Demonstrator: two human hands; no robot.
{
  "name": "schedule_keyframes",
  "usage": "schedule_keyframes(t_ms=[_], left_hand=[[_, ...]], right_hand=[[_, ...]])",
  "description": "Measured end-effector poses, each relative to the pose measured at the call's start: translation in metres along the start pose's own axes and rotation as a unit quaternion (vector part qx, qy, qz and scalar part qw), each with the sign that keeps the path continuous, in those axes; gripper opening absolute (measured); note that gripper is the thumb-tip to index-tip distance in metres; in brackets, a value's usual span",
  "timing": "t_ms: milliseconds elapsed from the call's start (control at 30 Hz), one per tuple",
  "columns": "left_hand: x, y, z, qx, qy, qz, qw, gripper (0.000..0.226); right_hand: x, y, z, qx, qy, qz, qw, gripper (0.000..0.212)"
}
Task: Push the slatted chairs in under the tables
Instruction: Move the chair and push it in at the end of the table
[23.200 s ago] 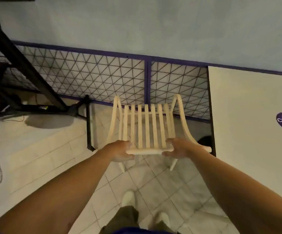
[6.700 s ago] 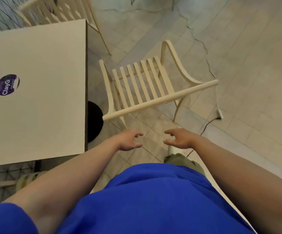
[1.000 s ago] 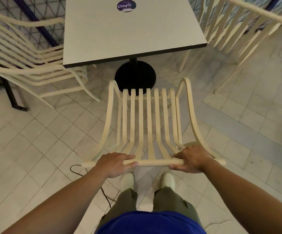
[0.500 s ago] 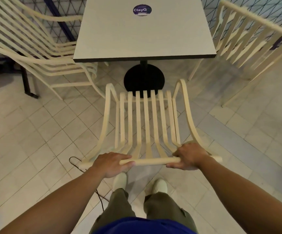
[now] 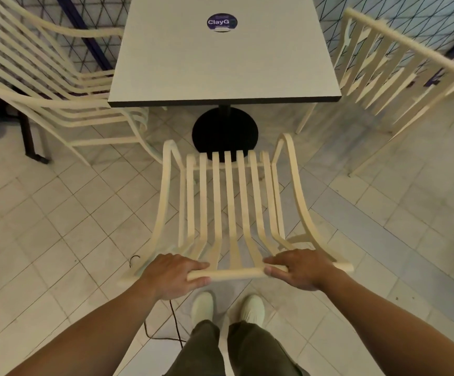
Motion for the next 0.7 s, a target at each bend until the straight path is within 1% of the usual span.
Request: schedule_keyframes(t_ms=[67, 267, 400, 467, 600, 700], left_hand=[[-0.006, 0.002, 0.001, 0.007, 0.004, 0.002, 1.000, 0.091], [-0.033, 0.021, -0.010, 0.008, 0.023, 0.001, 1.000, 0.093], [-0.039, 0.032, -0.011, 0.016, 0.030, 0.007, 0.999, 0.069], [-0.039, 0.034, -0.010, 0.016, 0.034, 0.008, 0.999, 0.065], [-0.037, 0.033, -0.013, -0.004, 0.037, 0.000, 0.999, 0.070], [-0.036, 0.028, -0.015, -0.033, 0.010, 0.002, 0.999, 0.081]], right_hand=[[-0.002, 0.002, 0.000, -0.003, 0.010, 0.001, 1.000, 0.103], [-0.011, 0.024, 0.007, 0.014, 0.000, 0.038, 0.999, 0.100], [-0.019, 0.039, 0.017, 0.017, -0.041, 0.044, 0.998, 0.105], [-0.021, 0.043, 0.019, 0.013, -0.062, 0.053, 0.997, 0.110], [-0.023, 0.040, 0.019, 0.016, -0.092, 0.076, 0.993, 0.107], [-0.024, 0.033, 0.020, 0.050, -0.077, 0.088, 0.992, 0.108]])
Point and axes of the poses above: each hand's wrist, its own y-axis towards the middle knuckle, its own x-axis out of the palm, z = x × y, the point moved 6 cm from there along y, towards the middle knuckle, and after that the axes turned 10 degrees about -y, right-handed, at the moved point
